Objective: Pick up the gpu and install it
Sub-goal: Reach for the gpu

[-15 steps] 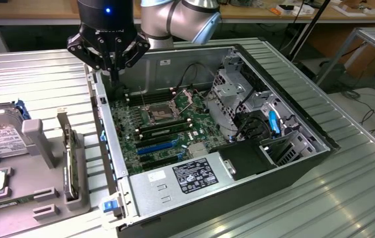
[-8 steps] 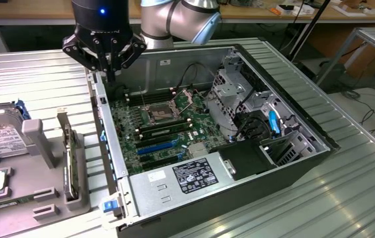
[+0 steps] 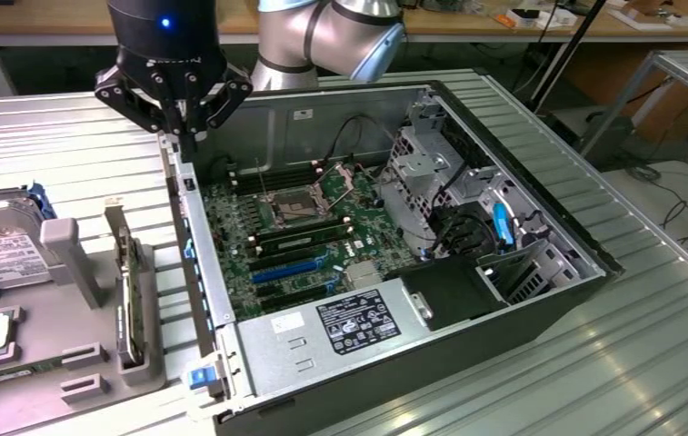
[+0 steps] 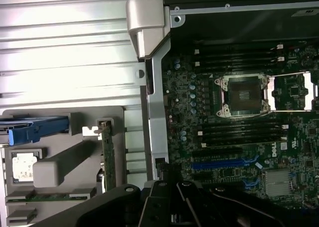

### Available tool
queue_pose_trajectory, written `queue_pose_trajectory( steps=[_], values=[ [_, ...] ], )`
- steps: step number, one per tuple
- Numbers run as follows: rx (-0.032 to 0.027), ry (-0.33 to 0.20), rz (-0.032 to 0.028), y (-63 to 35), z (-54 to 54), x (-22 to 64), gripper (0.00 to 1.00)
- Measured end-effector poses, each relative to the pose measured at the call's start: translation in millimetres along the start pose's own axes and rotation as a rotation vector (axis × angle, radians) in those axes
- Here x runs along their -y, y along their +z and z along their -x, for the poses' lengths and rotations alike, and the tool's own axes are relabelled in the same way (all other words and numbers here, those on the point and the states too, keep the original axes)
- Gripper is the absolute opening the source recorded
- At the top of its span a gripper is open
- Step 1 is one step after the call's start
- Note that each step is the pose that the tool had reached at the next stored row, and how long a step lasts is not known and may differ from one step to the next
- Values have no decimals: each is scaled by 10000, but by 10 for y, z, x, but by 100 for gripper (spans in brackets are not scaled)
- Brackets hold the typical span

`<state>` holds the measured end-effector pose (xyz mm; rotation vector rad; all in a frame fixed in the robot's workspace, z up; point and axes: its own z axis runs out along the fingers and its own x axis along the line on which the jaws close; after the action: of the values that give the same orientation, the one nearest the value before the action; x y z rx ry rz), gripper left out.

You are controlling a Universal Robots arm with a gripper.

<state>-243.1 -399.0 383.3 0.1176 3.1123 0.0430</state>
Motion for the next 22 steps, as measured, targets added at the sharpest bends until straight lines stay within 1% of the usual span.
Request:
queue_pose_trajectory(
  steps=[11,20,22],
  values=[
    [0,0,0,2,-102,8,11],
    [0,0,0,6,-227,17,11],
    [0,0,0,6,-268,21,11]
  ],
)
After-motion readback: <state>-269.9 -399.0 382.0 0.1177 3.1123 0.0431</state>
